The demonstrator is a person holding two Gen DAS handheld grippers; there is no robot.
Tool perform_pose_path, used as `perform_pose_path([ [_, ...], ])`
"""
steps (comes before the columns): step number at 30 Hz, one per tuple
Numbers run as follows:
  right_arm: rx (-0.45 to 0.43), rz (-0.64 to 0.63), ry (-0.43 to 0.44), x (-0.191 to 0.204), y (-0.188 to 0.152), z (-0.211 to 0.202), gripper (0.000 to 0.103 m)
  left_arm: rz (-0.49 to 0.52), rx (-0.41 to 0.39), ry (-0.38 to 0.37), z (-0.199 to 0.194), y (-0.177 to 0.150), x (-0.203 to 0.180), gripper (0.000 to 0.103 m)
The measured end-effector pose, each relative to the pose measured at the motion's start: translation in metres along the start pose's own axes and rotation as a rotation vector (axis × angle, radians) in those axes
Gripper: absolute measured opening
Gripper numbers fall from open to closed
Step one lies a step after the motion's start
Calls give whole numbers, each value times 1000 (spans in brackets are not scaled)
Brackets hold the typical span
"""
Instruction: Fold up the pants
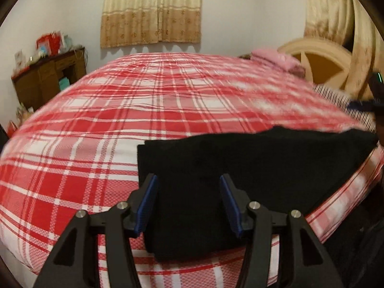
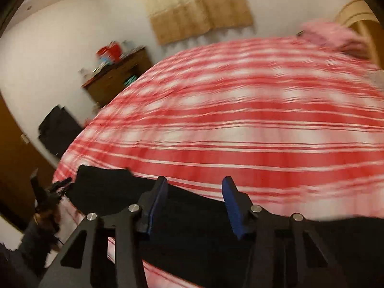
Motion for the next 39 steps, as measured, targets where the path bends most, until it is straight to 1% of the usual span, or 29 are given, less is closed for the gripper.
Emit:
perform_pose_path([
  [1,34,-14,39,19,0,28,49,24,4,6,1,-2,-3,56],
  [2,48,-21,54,31,-2,41,49,40,10,22,3,-4,-4,56],
  [3,82,-24,81,47,-4,66,49,61,21,45,5,-6,-3,56],
  [5,148,8,133,68,-9,103,49,95,36,75,7,-10,-3,57],
  [6,165,23,148,75,-10,116,49,113,32,93,7,-12,-1,57],
  [7,189,40,172,86,-12,134,49,116,27,93,6,-12,1,58],
  [8,200,43,179,91,-13,143,49,106,27,91,5,-13,3,62],
  [11,257,57,193,104,-20,176,49,24,19,79,5,-12,18,64],
  [12,281,73,201,108,-24,187,49,-3,24,72,7,-14,21,68],
  [13,301,82,206,109,-28,192,49,-42,35,62,9,-17,27,69],
  [15,328,87,207,111,-31,201,49,-98,22,34,9,-19,31,69],
  [17,359,83,215,115,-39,208,49,-88,19,34,9,-20,28,69],
  [19,380,79,219,118,-46,216,38,-81,15,39,10,-19,25,70],
  [20,384,71,225,121,-48,218,20,-87,14,37,10,-19,24,71],
  [21,396,81,246,124,-49,220,8,-92,12,37,10,-18,24,71],
  [22,405,107,267,126,-50,220,7,-98,12,36,10,-17,24,71],
  [23,398,110,270,128,-48,219,5,-105,11,35,10,-15,25,71],
  [26,329,77,276,137,-35,209,4,-126,-33,35,0,-3,27,71],
  [27,299,75,279,139,-28,205,4,-124,-42,40,-1,1,28,73],
  [28,276,63,266,139,-23,203,4,-114,-41,53,1,3,28,76],
  [29,274,53,243,137,-21,206,4,-108,-37,63,3,3,28,77],
  [31,299,49,192,129,-26,218,3,-110,-22,73,9,1,28,77],
  [33,326,12,148,123,-38,230,4,-114,0,82,16,-4,29,77],
  [34,337,7,161,123,-43,232,4,-106,16,102,19,-7,31,77],
  [35,326,0,166,123,-43,231,4,-96,25,114,20,-10,32,77],
  [37,300,-17,155,122,-39,222,6,-103,23,111,18,-10,34,77],
  [39,264,-51,118,124,-34,208,7,-113,20,115,15,-9,36,77],
])
Point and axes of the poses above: each gripper's, at about its wrist camera, not at the fingertips, and z roughly the way its jaws point, x to its left, y to its top, the point moved 8 cm from there along z, roughly the way its jaws point, and after that the axes turned 8 degrees about -x, right-handed, at the moved point
